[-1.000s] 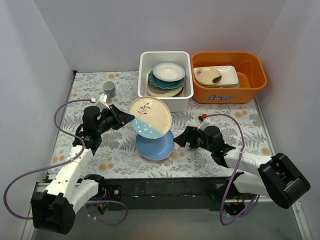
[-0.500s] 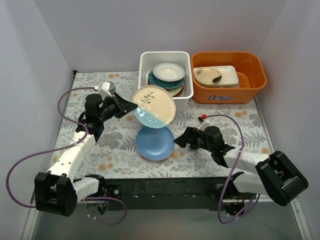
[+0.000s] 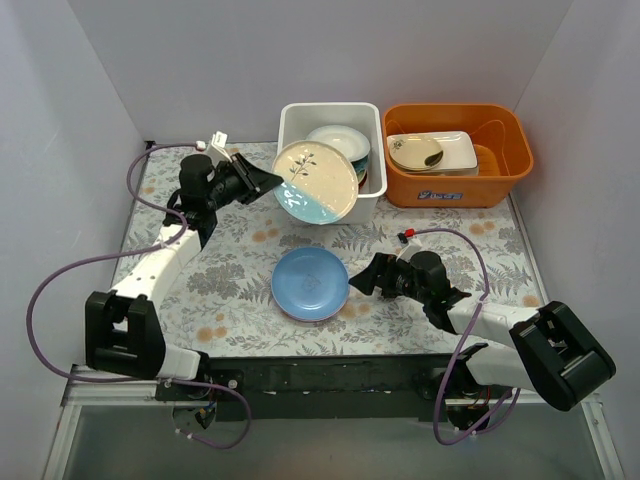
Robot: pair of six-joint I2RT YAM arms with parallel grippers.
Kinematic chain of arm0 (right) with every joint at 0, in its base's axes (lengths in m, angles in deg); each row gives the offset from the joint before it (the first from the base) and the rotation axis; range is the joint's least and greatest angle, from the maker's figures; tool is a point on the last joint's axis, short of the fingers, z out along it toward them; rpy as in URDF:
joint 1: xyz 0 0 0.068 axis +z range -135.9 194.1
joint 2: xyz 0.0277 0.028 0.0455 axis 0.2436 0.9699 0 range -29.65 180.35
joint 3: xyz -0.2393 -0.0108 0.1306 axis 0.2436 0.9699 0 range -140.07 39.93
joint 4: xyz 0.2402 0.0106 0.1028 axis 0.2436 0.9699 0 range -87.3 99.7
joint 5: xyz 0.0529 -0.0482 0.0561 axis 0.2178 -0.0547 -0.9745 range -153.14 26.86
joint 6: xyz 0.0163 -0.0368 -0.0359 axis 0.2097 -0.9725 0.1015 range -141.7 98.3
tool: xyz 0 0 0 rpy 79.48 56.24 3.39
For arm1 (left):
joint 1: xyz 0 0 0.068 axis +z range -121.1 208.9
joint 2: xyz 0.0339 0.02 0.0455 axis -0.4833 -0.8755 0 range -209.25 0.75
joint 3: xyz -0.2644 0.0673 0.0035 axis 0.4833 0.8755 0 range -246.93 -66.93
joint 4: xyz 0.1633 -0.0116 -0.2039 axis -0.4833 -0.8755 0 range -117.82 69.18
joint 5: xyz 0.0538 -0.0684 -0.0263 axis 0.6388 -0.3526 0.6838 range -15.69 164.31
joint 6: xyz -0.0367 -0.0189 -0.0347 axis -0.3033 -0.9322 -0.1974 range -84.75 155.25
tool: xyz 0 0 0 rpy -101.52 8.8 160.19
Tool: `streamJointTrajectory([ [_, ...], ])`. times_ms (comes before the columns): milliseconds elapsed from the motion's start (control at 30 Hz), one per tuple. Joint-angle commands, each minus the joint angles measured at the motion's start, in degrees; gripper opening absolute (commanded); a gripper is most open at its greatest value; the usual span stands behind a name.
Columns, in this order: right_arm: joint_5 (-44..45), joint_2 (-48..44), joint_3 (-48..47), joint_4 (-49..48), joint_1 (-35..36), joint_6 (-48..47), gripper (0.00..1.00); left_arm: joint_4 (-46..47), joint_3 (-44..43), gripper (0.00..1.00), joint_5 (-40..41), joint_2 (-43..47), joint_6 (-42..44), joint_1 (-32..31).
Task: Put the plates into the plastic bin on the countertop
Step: Place the plate in the plastic bin.
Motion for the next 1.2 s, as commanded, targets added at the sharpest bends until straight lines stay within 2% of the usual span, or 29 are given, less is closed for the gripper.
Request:
streamJointTrajectory([
  [0, -0.7, 0.6, 1.0, -3.2, -0.5, -1.4, 0.98, 8.3, -9.1, 0.0, -1.7, -2.3, -3.3, 0.2],
  [367, -2.6, 2.5, 1.1, -4.9, -1.0, -0.9, 0.98, 7.2, -23.4, 0.0, 0.8, -15.9, -8.7, 0.2],
  [800, -3.7, 4.6, 0.4, -5.4, -1.8, -1.1, 0.98, 4.5, -32.5, 0.0, 4.9, -26.0, -6.7, -0.4],
  [1167, -5.2, 6.6, 0.0, -6.1, -2.9, -1.3, 0.98, -0.4, -48.4, 0.0, 6.6, -38.6, -5.8, -2.8],
])
